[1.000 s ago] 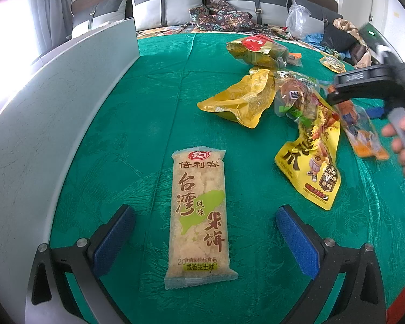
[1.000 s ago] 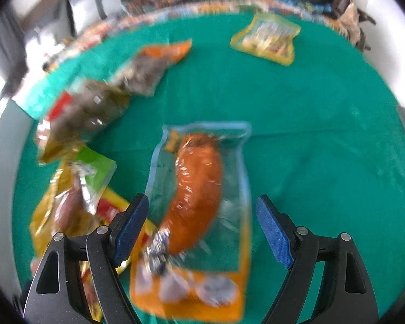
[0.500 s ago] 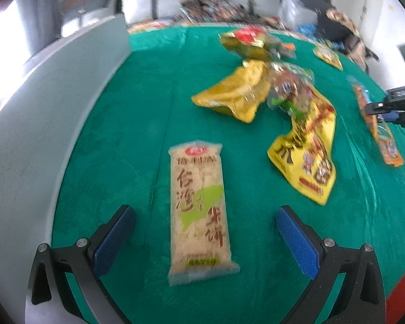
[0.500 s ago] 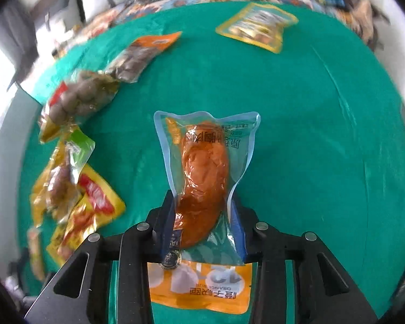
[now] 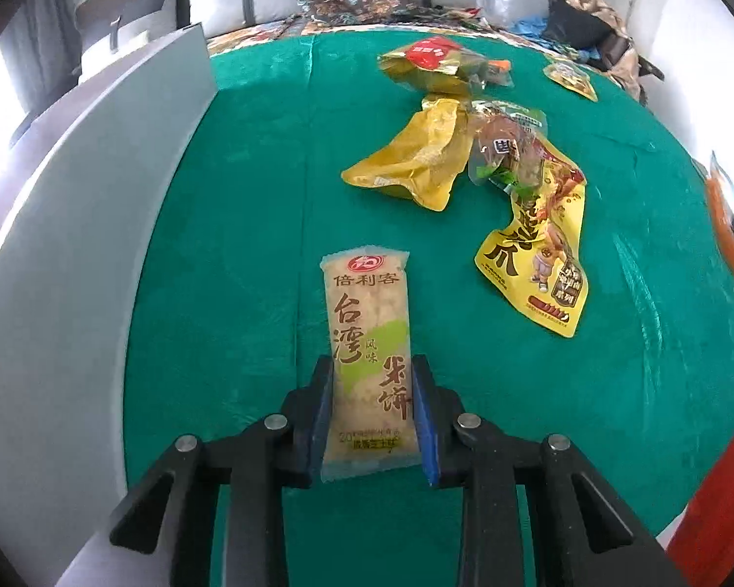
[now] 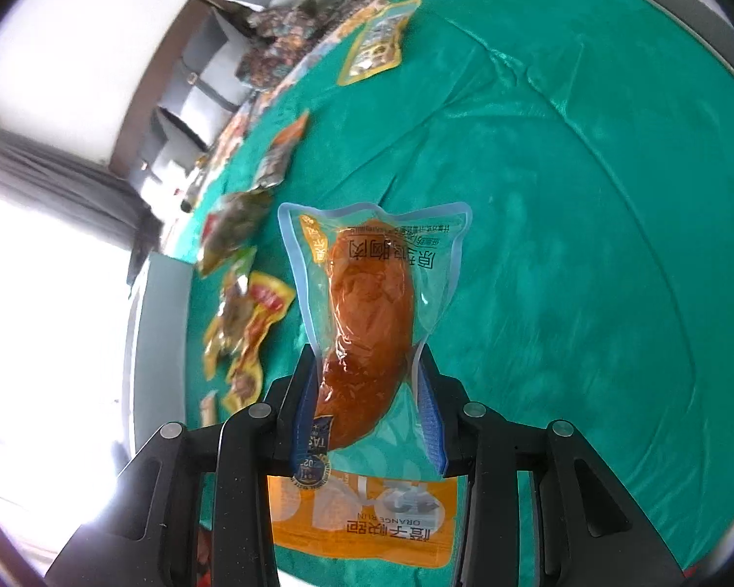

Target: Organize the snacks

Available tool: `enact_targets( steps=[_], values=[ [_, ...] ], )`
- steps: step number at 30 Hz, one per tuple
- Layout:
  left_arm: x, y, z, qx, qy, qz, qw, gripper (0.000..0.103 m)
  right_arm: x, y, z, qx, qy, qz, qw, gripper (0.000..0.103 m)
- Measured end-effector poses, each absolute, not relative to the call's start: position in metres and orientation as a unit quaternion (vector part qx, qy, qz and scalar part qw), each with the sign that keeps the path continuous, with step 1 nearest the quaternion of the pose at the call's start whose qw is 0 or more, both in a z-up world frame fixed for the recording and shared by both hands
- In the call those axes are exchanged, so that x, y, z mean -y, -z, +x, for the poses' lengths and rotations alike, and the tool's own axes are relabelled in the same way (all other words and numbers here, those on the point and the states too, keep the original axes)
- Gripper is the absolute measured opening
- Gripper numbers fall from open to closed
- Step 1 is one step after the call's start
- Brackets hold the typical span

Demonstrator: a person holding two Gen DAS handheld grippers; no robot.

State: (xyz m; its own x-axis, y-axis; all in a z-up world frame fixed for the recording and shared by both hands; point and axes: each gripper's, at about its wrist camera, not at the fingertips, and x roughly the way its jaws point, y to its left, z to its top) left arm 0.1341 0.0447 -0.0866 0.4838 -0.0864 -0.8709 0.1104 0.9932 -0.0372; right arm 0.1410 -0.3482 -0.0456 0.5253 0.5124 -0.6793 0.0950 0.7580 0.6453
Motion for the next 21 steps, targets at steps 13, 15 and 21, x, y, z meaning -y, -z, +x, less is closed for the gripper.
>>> enact_targets(
  steps=[13, 15, 21],
  values=[
    [-0.160, -0.044, 0.081, -0.374, 0.059, -0.189, 0.906, 0.029, 0.197, -0.025, 0.137, -0.465, -0.272, 0.262, 0.801, 0.039],
    [-0.199, -0.060, 0.078, -0.363, 0.018, -0.179, 0.914, 0.029, 0.139, -0.053, 0.144, -0.454, -0.321, 0.247, 0.794, 0.039],
    [-0.286, -0.052, 0.078, -0.382, -0.113, -0.127, 0.909, 0.030, -0.034, -0.102, 0.158, -0.441, -0.418, 0.177, 0.774, 0.040]
  ],
)
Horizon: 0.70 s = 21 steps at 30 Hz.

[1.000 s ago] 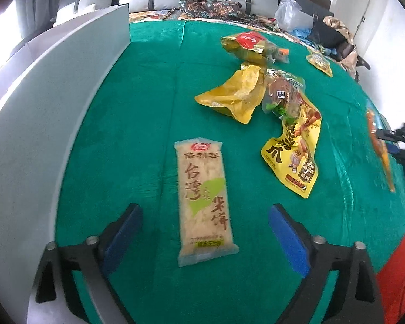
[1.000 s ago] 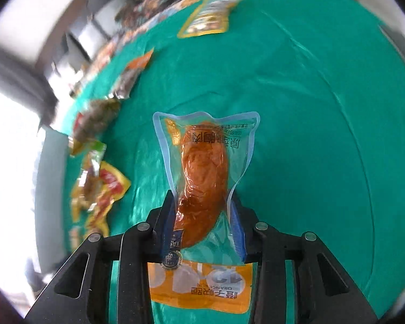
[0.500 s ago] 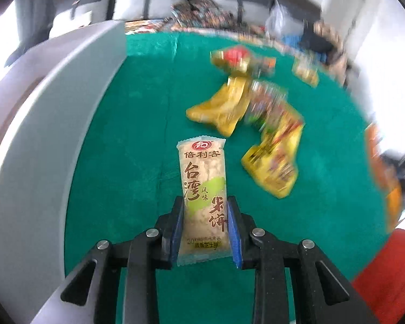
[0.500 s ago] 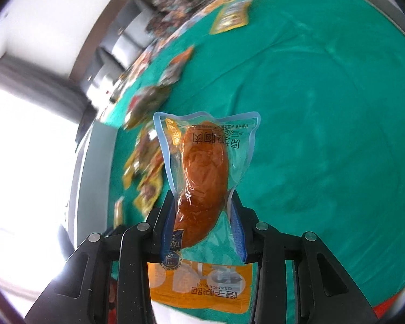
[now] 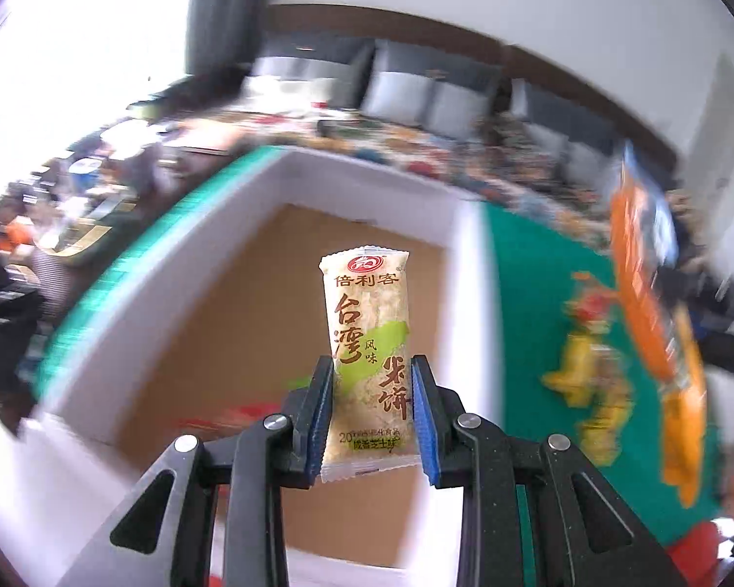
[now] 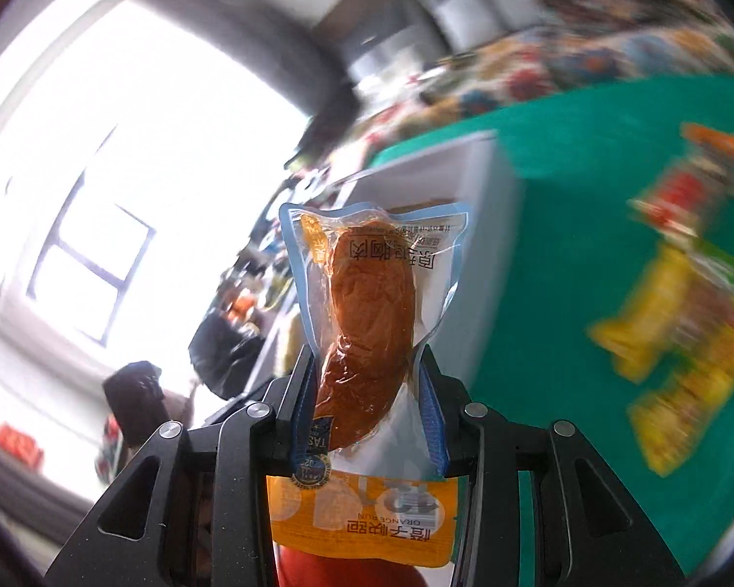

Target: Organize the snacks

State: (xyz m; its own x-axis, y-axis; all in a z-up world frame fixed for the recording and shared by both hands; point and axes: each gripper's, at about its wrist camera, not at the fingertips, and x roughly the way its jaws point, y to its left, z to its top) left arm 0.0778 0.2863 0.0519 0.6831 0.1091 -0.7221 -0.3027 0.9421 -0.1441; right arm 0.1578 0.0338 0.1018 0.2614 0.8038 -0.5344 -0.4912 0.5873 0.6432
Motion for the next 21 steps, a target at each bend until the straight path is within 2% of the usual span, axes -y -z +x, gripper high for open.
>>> enact_targets(
  steps=[1, 2, 3, 4, 5, 8, 11, 16, 21],
  values=[
    [-0.295, -0.046, 0.072, -0.390, -0.131, -0.118, 0.904, 0.033, -0.061, -0.102, 0.160, -0.440, -0.425, 0.172, 0.772, 0.045],
    [-0.305, -0.037, 0.069, -0.404, -0.148, -0.113, 0.896, 0.048, -0.078, -0.100, 0.159, -0.437, -0.428, 0.168, 0.774, 0.059],
    [-0.315, -0.027, 0.068, -0.417, -0.165, -0.114, 0.887, 0.061, -0.101, -0.097, 0.161, -0.434, -0.425, 0.154, 0.779, 0.065],
    [-0.323, -0.019, 0.061, -0.423, -0.179, -0.118, 0.881, 0.084, -0.121, -0.091, 0.162, -0.434, -0.419, 0.136, 0.786, 0.073],
    [-0.327, -0.011, 0.055, -0.422, -0.190, -0.122, 0.878, 0.089, -0.133, -0.087, 0.162, -0.438, -0.410, 0.115, 0.791, 0.074],
    [-0.330, 0.002, 0.032, -0.420, -0.197, -0.126, 0.877, 0.089, -0.143, -0.076, 0.156, -0.439, -0.390, 0.074, 0.807, 0.075],
    [-0.322, 0.005, 0.026, -0.409, -0.198, -0.137, 0.880, 0.089, -0.111, -0.072, 0.151, -0.412, -0.375, 0.062, 0.828, 0.079],
    [-0.275, -0.015, 0.022, -0.366, -0.140, -0.162, 0.906, 0.090, -0.012, -0.050, 0.156, -0.355, -0.278, 0.022, 0.892, 0.079],
    [-0.180, -0.032, 0.041, -0.348, -0.037, -0.142, 0.926, 0.098, 0.130, 0.010, 0.154, -0.344, -0.094, -0.030, 0.934, 0.079]
  ],
)
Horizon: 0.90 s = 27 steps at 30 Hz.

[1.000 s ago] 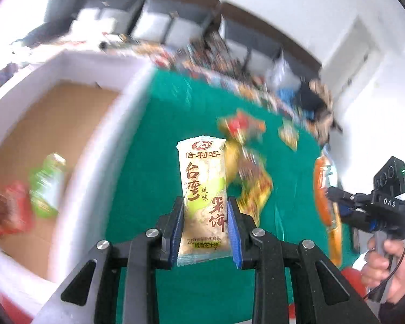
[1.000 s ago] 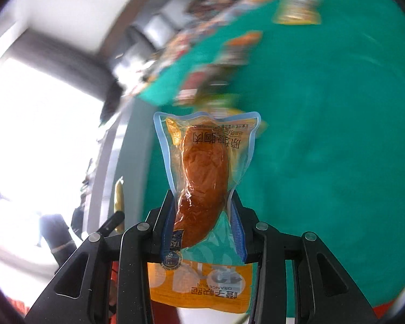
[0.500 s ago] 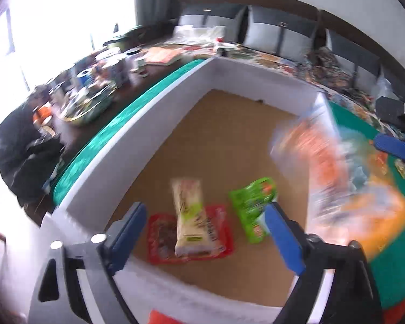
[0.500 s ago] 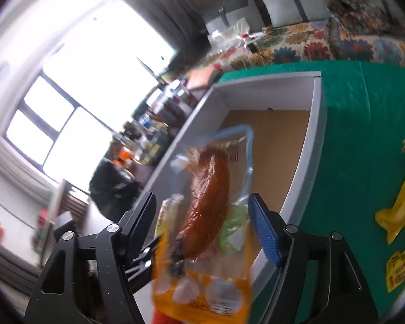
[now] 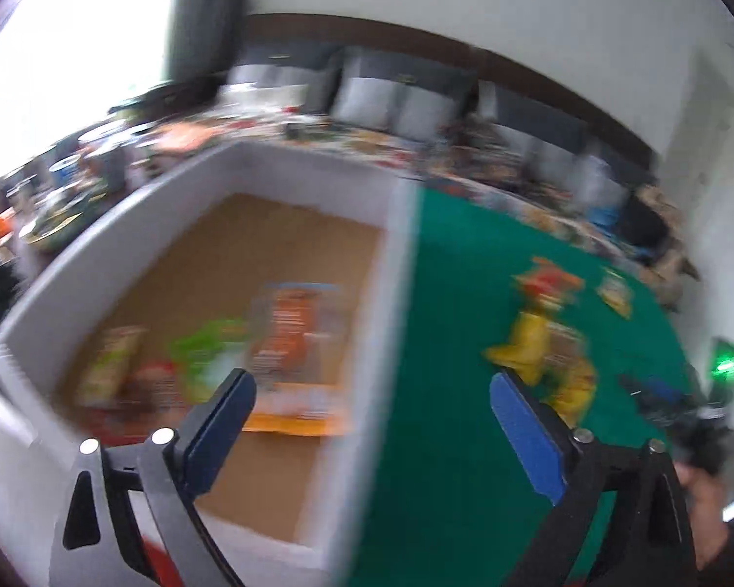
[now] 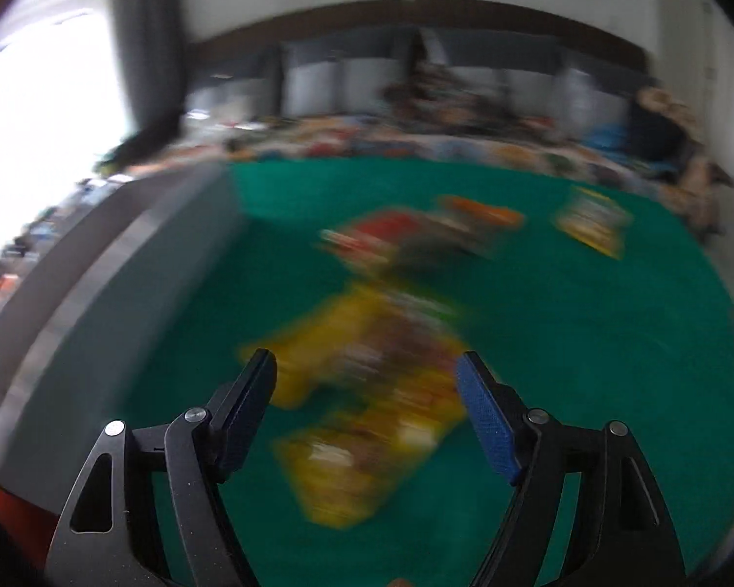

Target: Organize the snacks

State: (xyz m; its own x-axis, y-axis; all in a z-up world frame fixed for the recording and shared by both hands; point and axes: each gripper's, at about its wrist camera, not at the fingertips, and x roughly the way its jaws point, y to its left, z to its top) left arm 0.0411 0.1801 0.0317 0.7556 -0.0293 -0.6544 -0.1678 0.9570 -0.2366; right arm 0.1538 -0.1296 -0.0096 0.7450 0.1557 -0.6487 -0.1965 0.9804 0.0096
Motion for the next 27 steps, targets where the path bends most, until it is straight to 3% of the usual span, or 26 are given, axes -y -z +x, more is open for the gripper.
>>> enact_targets(
  steps=[5, 10, 15, 19, 27],
  values=[
    [-0.081, 0.000, 0.073, -0.398, 0.050, -0.108, 0.909, 0.100, 0.248, 0.049, 0.147, -0.370, 0.017, -0.020, 0.929, 0.079],
    [-0.029, 0.059, 0.105, -0.449, 0.050, -0.062, 0.890, 0.100, 0.312, 0.064, 0.153, -0.389, 0.068, -0.002, 0.919, 0.079],
    [-0.030, 0.091, 0.136, -0.467, 0.017, -0.046, 0.883, 0.100, 0.335, 0.076, 0.161, -0.409, 0.083, 0.017, 0.909, 0.080],
    [-0.043, 0.105, 0.155, -0.466, -0.001, -0.050, 0.883, 0.100, 0.341, 0.078, 0.164, -0.412, 0.083, 0.037, 0.907, 0.086],
    [-0.043, 0.113, 0.159, -0.453, -0.013, -0.019, 0.891, 0.103, 0.336, 0.082, 0.163, -0.415, 0.079, 0.032, 0.906, 0.091]
  ],
)
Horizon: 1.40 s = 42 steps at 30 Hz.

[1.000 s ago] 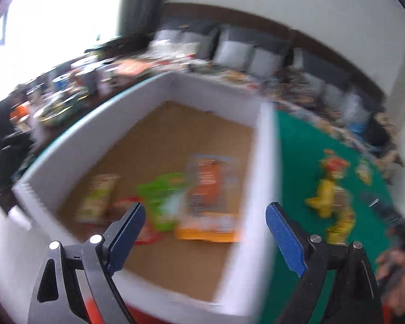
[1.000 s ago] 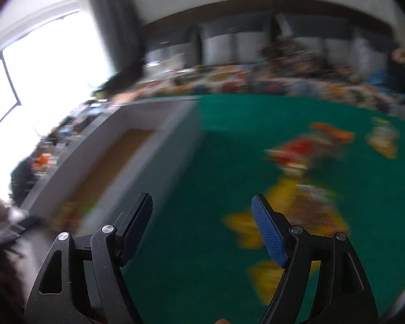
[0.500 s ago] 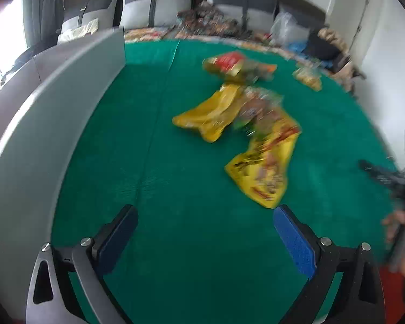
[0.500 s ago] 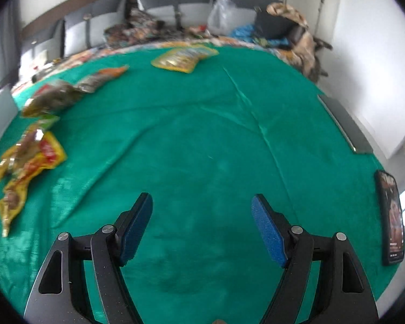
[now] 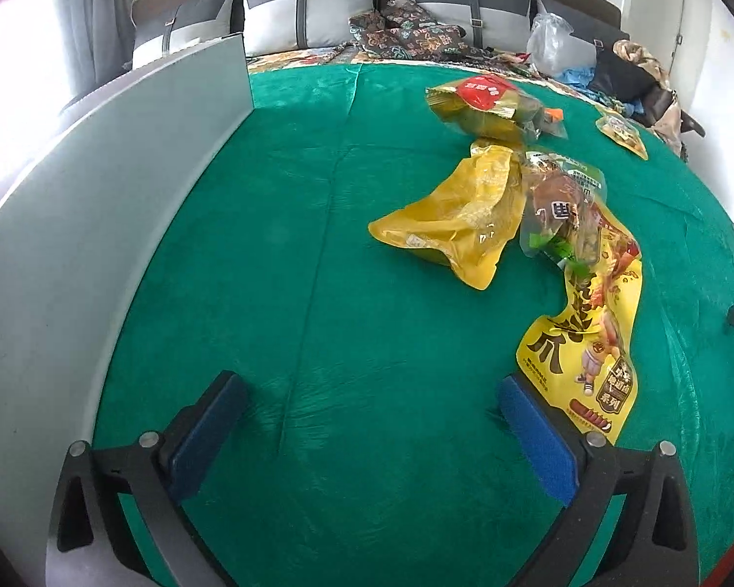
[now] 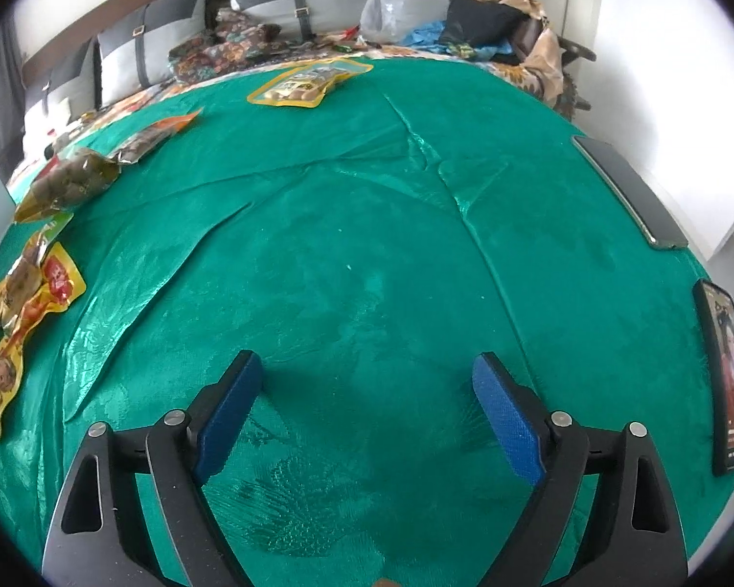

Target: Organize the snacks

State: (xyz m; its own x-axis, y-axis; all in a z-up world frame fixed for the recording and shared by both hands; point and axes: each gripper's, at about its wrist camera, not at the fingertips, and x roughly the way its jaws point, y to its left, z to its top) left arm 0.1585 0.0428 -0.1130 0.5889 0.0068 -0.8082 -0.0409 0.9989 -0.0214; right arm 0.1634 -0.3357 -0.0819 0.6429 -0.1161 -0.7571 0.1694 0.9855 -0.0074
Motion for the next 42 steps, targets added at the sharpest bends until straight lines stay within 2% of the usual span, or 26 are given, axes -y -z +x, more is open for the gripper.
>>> enact_targets(
  steps=[42],
  values=[
    [-0.0430, 0.1146, 0.1560, -0.453, -0.015, -0.017, 0.891, 0.103, 0.3362, 0.0820, 0.1635, -0.415, 0.079, 0.033, 0.906, 0.092]
  ],
)
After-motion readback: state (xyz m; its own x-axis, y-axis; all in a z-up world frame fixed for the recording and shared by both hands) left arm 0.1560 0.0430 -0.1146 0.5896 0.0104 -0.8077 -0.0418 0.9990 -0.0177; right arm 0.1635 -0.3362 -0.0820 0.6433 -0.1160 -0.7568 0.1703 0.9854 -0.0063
